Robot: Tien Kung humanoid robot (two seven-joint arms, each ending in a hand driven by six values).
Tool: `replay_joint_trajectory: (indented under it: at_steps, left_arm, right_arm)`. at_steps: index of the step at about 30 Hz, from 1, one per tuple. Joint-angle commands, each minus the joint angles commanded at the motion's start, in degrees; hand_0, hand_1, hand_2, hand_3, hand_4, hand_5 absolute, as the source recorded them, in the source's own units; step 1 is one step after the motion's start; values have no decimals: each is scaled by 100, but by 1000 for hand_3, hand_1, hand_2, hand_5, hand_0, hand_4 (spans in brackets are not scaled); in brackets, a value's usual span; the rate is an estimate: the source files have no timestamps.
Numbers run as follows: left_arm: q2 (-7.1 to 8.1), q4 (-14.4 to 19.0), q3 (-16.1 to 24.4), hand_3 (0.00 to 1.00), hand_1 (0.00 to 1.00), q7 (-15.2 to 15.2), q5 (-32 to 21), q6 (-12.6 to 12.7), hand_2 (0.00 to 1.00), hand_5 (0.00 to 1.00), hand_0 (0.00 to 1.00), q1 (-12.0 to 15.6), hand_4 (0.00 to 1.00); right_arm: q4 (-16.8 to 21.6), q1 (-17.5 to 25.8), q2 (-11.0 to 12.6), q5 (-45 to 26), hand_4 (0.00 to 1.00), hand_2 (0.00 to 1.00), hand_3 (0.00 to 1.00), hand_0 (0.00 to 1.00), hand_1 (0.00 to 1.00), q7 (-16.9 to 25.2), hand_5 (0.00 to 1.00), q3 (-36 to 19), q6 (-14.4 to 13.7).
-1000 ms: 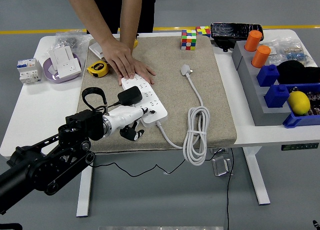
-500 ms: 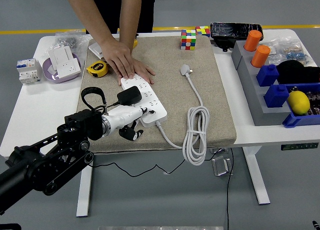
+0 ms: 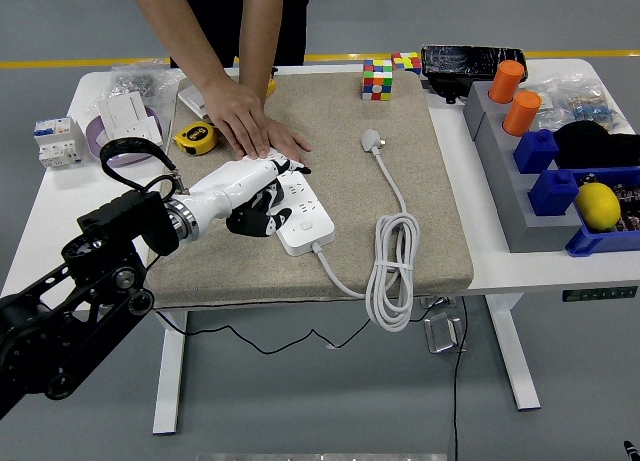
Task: Pick up the plug,place it near the board,insert it into the board,press the button
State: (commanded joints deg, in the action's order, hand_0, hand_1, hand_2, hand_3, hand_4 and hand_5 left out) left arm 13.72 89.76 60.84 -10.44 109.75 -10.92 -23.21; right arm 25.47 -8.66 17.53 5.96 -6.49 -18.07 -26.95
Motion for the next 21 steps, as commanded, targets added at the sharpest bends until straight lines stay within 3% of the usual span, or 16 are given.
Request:
replay_joint_trajectory:
  at_steps: [3,4,5,8,10,11,16,17,21]
  left_arm:
    - [-65,216,417,659,33,164,-501,345,168,2,124,192,528]
    - [-92,263,535,659,33,193,-642,387,168,2,124,239,528]
    - [-119,308,647,639,152,222,-818,426,246,156,218,290,500]
    - [-200,383,909,639,152,311,-1320,539,246,156,218,419,500]
    - [-238,374,1034,639,152,316,-1677,474,246,156,218,492,500]
    - [-249,366,1073,664,648,326,-1835,457,599,294,618,522,828]
    - [-290,259,1230,664,648,386,-2410,434,599,294,618,671,828]
    - [-299,232,1245,894,956,400,-2478,445,904,403,959,705,941]
    - [-315,200,1236,894,956,413,-2476,469,904,403,959,782,941]
  right_arm:
    - [0,3,-8,5,998,783,795,956,846,1,998,-23,0]
    - [1,4,-9,10,998,783,795,956,846,1,998,-28,0]
    - [1,4,-12,11,998,782,795,956,846,0,998,-29,2]
    - [2,3,-17,15,998,782,795,956,846,2,998,-42,1]
    - [0,-2,-20,13,998,782,795,956,846,1,998,-45,0]
    - [1,-3,-21,14,998,783,794,956,845,1,998,-48,1]
    - [2,9,-21,14,998,783,794,956,845,1,998,-37,1]
    - [0,15,-20,9,998,783,795,956,845,0,998,-29,0]
    - [0,37,-14,0,998,783,795,956,845,0,998,-3,0]
